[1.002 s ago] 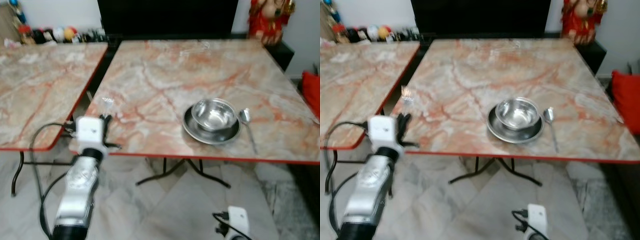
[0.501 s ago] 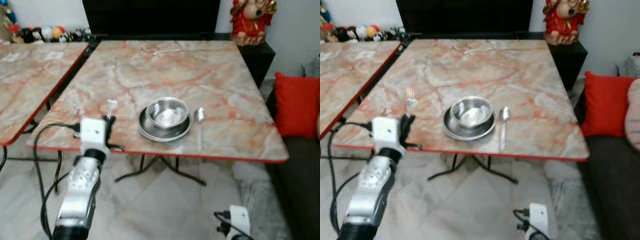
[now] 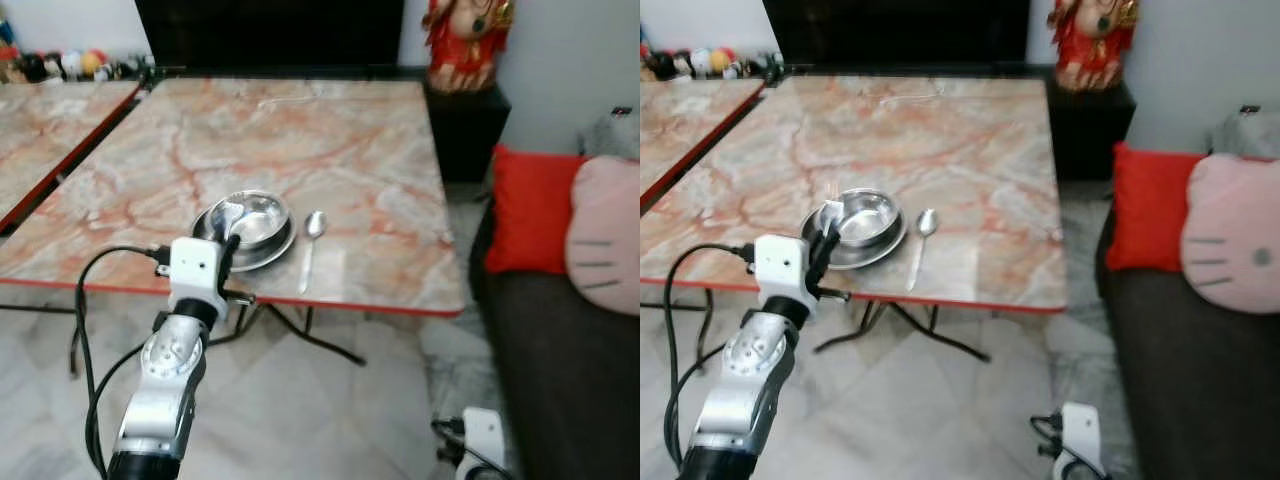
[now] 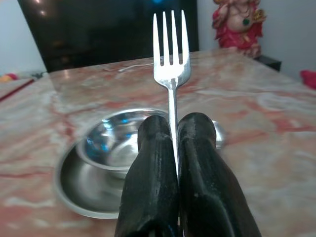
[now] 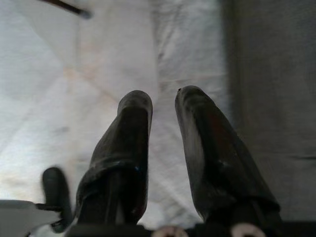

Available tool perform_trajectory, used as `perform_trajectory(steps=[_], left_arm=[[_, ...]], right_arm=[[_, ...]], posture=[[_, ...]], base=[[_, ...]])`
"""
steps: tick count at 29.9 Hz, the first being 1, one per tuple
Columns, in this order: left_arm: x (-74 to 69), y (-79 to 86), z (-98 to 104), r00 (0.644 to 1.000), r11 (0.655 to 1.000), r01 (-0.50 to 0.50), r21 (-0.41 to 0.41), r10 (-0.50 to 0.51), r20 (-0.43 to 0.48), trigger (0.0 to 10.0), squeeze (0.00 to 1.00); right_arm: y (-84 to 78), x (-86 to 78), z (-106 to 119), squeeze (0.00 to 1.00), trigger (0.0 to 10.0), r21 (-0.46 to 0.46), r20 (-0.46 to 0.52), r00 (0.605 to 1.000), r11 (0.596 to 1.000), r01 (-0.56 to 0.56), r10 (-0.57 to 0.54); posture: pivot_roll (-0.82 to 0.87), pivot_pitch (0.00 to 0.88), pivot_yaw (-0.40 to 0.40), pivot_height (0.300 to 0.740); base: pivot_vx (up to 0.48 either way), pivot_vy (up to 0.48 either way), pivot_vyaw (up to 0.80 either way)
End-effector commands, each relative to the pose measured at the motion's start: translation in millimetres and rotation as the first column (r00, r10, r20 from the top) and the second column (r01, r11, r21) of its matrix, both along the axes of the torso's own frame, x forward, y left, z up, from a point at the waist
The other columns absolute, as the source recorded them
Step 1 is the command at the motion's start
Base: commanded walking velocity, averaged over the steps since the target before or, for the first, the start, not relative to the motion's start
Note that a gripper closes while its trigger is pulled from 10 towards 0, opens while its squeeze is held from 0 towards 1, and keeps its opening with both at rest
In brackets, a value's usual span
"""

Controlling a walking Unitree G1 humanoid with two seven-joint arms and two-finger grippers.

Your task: Setting the table

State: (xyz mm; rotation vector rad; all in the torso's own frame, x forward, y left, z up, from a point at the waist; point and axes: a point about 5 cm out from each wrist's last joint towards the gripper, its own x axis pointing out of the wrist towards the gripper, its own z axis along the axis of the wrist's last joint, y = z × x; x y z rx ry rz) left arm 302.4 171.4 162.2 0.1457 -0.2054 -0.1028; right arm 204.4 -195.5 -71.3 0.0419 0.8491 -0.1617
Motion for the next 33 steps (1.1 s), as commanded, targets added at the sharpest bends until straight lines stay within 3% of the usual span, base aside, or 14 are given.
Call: perform_trajectory(steps=[1,9,18,28,33], left_arm=[[-2.5,3.4,2,1.000,1.000,0.009,-0.017,-0.009,0.010,10.0,0.00],[-3.8,1.2,1,1.000,0.998,0.026,-0.050,-0.027,-0.007,10.0,0.00],[-3.5,-0.1,-1,0.999,0.998,0.039,-0.048,-0.040,-0.017,10.0,0.00],[-5.8,-0.4,-2,0.999,0.998,0.036,-0.047,-0.037,-0.031,10.0,0.00],[-6.7,-9.5,-6,0.992,0.992,0.102,-0.075,-0.107,-0.067,10.0,0.00]], right_arm=[[9.5,-4.4,-4,0.00,10.0,0.030,-0.020,1.000,1.000,-0.003,0.004],[9.3,-4.7,-4,0.00,10.0,0.032,-0.018,1.000,0.999,0.002,-0.001],[8.1,-6.5,-5,0.00,10.0,0.033,-0.021,1.000,0.999,0.006,-0.006],[6.8,-6.0,-4,0.00,10.0,0.029,-0.022,1.000,1.000,-0.007,0.008],[5.9,-7.2,-5,0.00,10.0,0.028,-0.029,0.999,1.000,-0.013,0.014]], posture=[[0.02,0.062,0.018,0.740],[0.02,0.071,0.020,0.740],[0.02,0.071,0.014,0.740],[0.02,0.076,0.007,0.740],[0.03,0.080,0.003,0.740]], base=[[0.000,0.000,0.00],[0.000,0.000,0.00],[0.287,0.000,-0.47],[0.243,0.000,0.00],[0.000,0.000,0.00]])
